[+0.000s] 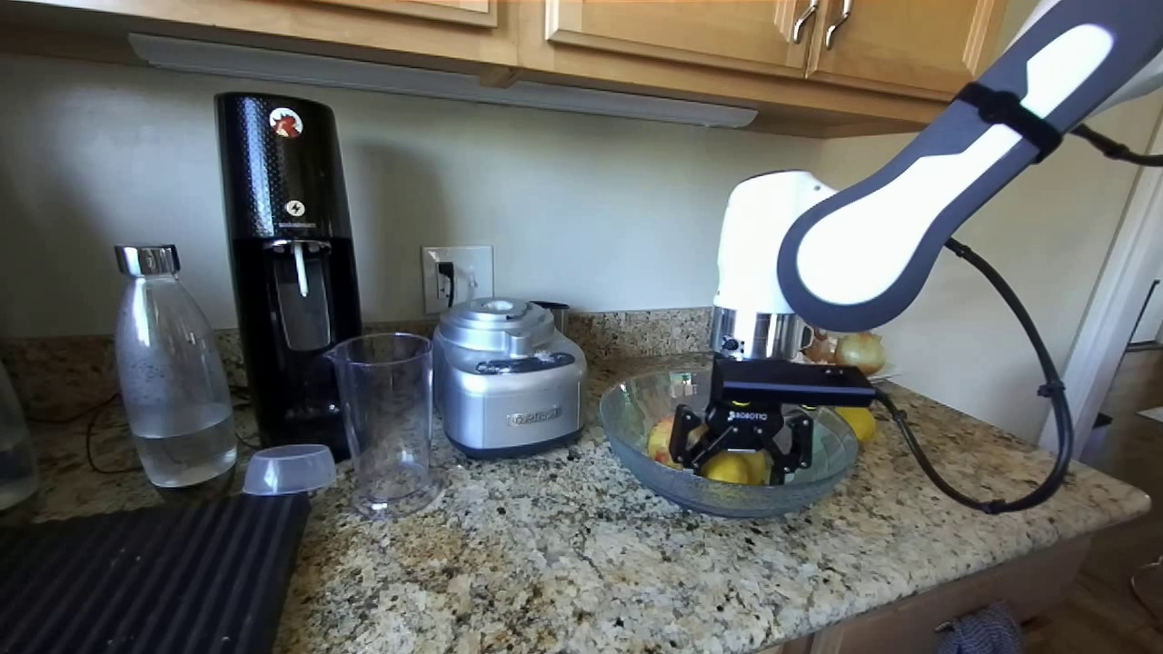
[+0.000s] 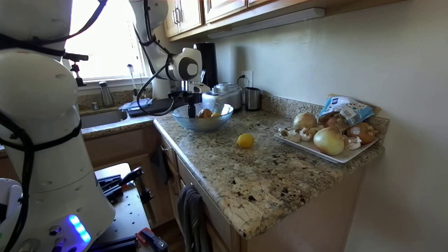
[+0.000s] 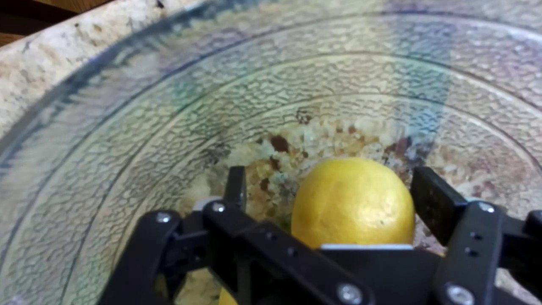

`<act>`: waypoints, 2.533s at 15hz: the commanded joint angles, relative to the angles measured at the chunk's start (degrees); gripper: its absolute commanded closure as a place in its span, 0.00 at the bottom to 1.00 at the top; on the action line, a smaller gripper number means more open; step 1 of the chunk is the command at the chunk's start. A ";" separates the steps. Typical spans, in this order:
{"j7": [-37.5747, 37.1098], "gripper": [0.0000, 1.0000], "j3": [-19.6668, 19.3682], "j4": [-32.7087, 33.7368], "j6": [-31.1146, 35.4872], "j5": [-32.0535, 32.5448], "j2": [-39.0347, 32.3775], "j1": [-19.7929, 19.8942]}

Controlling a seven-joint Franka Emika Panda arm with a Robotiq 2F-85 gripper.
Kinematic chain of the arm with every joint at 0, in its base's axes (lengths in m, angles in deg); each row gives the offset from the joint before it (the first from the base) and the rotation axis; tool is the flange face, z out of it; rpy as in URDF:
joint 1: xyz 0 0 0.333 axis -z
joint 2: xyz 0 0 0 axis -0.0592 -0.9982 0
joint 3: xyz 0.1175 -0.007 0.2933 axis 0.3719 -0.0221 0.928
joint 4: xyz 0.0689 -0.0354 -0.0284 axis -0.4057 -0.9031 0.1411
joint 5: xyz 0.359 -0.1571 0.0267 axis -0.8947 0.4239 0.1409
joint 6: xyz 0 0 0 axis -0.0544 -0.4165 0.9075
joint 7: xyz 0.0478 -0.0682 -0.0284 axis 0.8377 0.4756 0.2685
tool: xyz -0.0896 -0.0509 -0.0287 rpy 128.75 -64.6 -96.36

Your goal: Take the lemons and apple out of the glass bowl and place them on the countertop

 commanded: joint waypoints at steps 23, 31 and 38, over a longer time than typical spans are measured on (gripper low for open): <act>11.98 0.73 -2.56 -1.63 -14.95 -6.73 21.05 5.61; 6.63 0.73 -6.72 -4.55 -13.82 -0.15 24.16 12.40; 3.10 0.73 -8.95 -10.64 -5.07 -0.48 21.47 14.76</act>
